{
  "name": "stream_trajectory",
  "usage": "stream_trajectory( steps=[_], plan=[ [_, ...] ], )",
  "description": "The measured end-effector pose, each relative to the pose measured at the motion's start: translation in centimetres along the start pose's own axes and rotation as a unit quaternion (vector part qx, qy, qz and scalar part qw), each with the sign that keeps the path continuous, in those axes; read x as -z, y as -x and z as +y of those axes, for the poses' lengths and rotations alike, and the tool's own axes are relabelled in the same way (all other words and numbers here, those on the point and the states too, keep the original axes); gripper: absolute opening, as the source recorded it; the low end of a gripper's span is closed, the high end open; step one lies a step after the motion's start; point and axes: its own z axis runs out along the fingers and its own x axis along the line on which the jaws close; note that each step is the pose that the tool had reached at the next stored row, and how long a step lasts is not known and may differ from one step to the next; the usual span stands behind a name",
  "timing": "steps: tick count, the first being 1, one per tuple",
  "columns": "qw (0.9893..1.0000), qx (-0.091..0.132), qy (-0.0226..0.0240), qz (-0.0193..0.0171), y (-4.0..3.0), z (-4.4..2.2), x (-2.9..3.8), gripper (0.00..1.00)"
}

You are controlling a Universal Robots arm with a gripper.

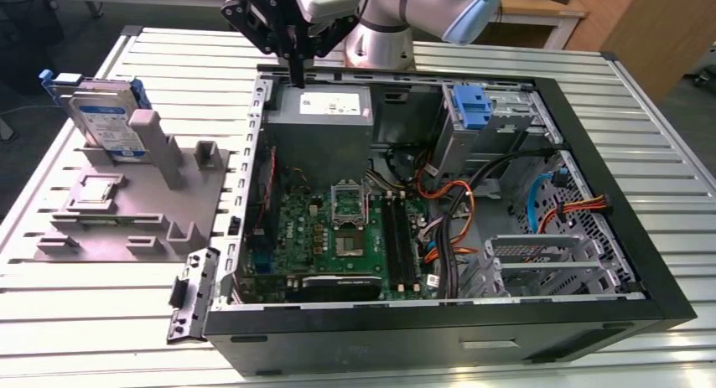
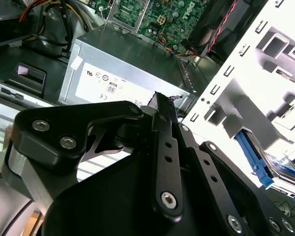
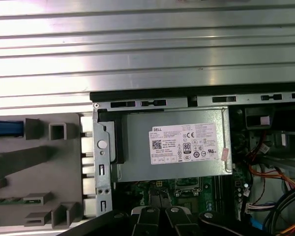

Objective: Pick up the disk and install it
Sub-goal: 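Reach for the disk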

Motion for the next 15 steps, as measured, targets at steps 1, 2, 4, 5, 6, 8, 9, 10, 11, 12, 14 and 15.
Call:
stream_trajectory(
  steps=[1, 2, 4, 5, 6, 8, 9, 10, 11, 12, 14, 15],
  plan=[
    [1.0000, 0.000, 0.0000, 0.0000, -0.01, 0.00, 0.00, 0.10],
    [1.0000, 0.000, 0.0000, 0.0000, -0.03, 0.00, 0.00, 0.10],
    [1.0000, 0.000, 0.0000, 0.0000, -0.08, -0.01, -0.01, 0.10],
    [1.0000, 0.000, 0.0000, 0.0000, -0.11, -0.01, -0.01, 0.10],
    [1.0000, 0.000, 0.0000, 0.0000, -0.13, -0.01, -0.01, 0.10],
    [1.0000, 0.000, 0.0000, 0.0000, -0.17, -0.01, -0.01, 0.10],
    [1.0000, 0.000, 0.0000, 0.0000, -0.19, -0.02, -0.02, 0.10],
    [1.0000, 0.000, 0.0000, 0.0000, -0.20, -0.02, -0.02, 0.10],
    [1.0000, 0.000, 0.0000, 0.0000, -0.22, -0.02, -0.02, 0.10],
    [1.0000, 0.000, 0.0000, 0.0000, -0.23, -0.02, -0.02, 0.10],
    [1.0000, 0.000, 0.0000, 0.0000, -0.34, -0.03, -0.04, 0.10],
    [1.0000, 0.000, 0.0000, 0.0000, -0.35, -0.03, -0.04, 0.10]
  ],
)
